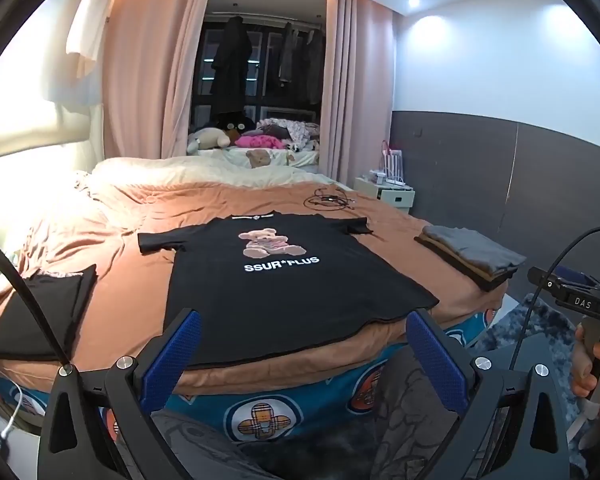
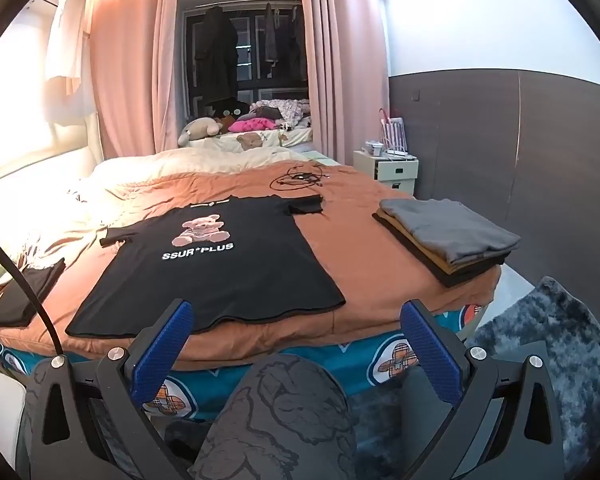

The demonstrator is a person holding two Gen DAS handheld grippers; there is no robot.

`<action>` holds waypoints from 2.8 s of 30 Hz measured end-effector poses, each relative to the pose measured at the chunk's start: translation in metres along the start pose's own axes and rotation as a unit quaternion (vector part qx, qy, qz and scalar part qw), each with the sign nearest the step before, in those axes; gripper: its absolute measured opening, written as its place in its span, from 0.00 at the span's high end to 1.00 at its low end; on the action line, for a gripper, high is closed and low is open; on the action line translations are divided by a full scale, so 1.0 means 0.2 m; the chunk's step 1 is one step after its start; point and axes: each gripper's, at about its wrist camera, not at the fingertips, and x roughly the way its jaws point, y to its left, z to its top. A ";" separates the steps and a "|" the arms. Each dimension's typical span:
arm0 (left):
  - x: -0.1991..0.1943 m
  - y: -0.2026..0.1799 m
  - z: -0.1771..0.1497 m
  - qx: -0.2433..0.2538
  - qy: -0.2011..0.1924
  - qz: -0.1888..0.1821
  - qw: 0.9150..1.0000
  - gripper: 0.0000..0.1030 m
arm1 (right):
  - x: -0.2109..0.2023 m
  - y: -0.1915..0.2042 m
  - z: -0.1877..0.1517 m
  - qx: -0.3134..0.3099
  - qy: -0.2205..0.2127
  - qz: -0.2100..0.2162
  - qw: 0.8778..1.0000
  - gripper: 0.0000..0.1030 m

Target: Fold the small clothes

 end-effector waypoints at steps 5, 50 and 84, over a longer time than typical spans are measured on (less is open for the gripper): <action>-0.02 0.01 0.01 -0.001 -0.002 -0.003 1.000 0.01 | 0.00 0.00 0.00 -0.001 0.000 0.000 1.000 0.00; -0.09 -0.01 0.00 0.004 -0.014 0.003 1.000 0.01 | -0.01 0.00 -0.02 0.000 -0.006 0.001 1.000 0.00; 0.20 0.19 0.13 -0.006 0.007 0.025 1.000 0.01 | 0.32 0.01 0.18 0.007 0.005 0.043 0.999 0.00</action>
